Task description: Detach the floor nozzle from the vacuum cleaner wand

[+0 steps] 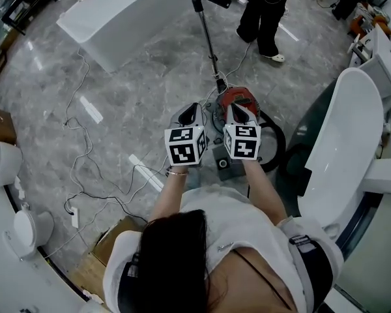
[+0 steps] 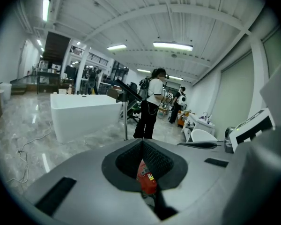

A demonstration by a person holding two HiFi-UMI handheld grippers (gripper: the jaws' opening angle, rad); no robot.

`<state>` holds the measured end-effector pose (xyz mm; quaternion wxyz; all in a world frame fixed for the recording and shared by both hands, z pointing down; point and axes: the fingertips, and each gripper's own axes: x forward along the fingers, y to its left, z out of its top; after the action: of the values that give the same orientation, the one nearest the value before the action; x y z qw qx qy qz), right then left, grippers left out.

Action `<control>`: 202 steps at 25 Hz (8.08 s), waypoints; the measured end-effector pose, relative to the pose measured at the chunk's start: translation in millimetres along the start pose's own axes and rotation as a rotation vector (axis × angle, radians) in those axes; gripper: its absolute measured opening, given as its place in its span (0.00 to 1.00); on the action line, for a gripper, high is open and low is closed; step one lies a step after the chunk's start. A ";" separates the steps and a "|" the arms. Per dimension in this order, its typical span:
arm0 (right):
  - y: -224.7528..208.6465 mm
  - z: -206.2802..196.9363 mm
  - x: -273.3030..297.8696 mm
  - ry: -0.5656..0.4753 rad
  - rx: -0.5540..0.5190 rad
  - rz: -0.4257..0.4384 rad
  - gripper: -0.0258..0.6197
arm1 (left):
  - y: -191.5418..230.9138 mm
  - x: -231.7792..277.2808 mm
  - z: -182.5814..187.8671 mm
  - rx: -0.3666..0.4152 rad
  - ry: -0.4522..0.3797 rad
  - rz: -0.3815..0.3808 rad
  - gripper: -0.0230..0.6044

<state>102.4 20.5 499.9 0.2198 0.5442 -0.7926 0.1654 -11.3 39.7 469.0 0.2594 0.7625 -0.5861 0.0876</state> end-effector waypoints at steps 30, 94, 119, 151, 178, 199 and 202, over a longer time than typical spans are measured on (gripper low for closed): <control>56.6 35.0 60.3 -0.003 0.026 -0.092 0.06 | 85.5 27.0 28.9 0.036 0.020 -0.097 0.04; -10.3 162.4 219.1 -0.136 -0.016 0.071 0.06 | 125.9 203.7 123.5 0.032 -0.002 0.009 0.04; -58.8 187.0 267.9 -0.126 -0.075 0.144 0.07 | 103.8 272.4 151.3 0.041 -0.017 0.053 0.04; -79.3 189.8 288.8 -0.085 -0.126 0.201 0.07 | 100.0 302.7 153.8 0.015 -0.013 0.065 0.04; -94.3 224.0 315.9 -0.151 -0.147 0.137 0.07 | 127.6 346.7 161.7 -0.004 0.019 0.052 0.04; -98.1 258.1 339.7 -0.137 -0.376 0.130 0.43 | 141.9 383.6 152.7 -0.010 0.087 -0.018 0.16; -98.7 264.1 347.1 -0.111 -0.445 0.136 0.44 | 141.8 388.3 154.6 -0.007 0.094 -0.035 0.18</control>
<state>42.2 -421.0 461.5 0.2786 0.4361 -0.8552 -0.0293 -55.4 -392.1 549.1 0.2906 0.7667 -0.5604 0.1168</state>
